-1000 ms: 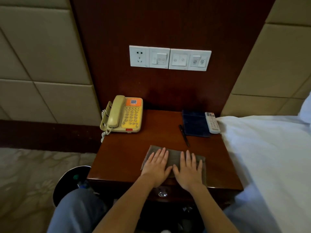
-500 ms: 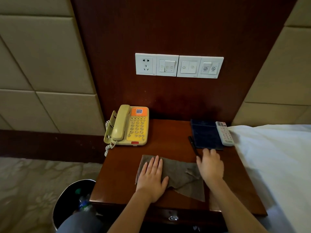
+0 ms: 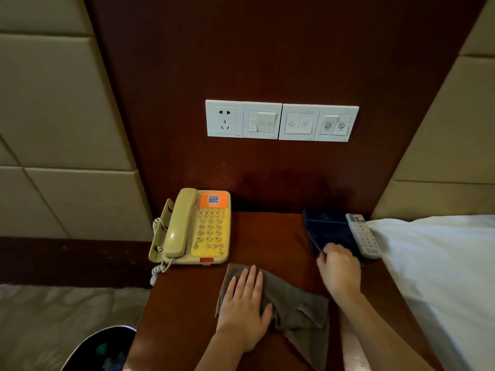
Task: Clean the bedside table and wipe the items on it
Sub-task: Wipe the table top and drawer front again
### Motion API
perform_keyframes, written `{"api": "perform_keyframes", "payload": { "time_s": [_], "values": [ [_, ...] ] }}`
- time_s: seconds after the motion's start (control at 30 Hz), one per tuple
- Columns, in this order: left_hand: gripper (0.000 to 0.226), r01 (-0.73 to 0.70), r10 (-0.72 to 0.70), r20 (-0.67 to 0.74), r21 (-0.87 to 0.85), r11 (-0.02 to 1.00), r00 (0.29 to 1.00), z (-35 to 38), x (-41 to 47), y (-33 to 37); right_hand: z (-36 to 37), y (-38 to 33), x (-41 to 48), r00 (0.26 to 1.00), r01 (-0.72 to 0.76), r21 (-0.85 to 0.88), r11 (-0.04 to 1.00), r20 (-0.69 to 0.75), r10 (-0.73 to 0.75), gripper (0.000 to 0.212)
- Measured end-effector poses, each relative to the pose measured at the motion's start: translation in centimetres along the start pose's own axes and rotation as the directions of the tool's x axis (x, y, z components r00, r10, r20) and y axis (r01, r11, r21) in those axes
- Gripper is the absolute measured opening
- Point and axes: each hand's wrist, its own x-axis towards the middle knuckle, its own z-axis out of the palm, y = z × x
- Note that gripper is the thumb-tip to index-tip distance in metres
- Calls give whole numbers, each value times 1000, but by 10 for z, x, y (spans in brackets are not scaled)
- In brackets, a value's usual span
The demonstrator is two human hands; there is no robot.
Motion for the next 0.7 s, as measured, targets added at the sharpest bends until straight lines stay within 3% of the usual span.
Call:
{"api": "perform_keyframes", "payload": {
  "time_s": [0.1,0.17,0.27,0.4,0.47,0.57,0.7],
  "values": [
    [81,-3,3,-6,28,1000,1000,-4,15,-3,-8,29,12,985,-167,-54,984,31,169,16],
    [70,1,-1,10,25,1000,1000,-8,26,-4,-10,40,15,978,-199,-109,974,50,205,18],
    [70,-8,8,25,-3,1000,1000,-13,40,-3,-7,46,15,988,-123,-195,973,71,139,21],
    [73,-14,16,51,-36,999,999,-15,47,-2,-3,39,18,996,23,-234,972,90,-2,41],
    [74,-10,13,50,-50,999,999,-15,48,-2,4,32,21,971,82,-150,985,233,-46,53],
    [74,-3,5,48,-52,999,999,-14,48,-1,13,24,22,871,56,-98,994,490,0,60],
    [74,0,2,48,-40,999,999,-15,47,-1,14,18,16,855,72,-99,992,518,-11,63]
  ]
}}
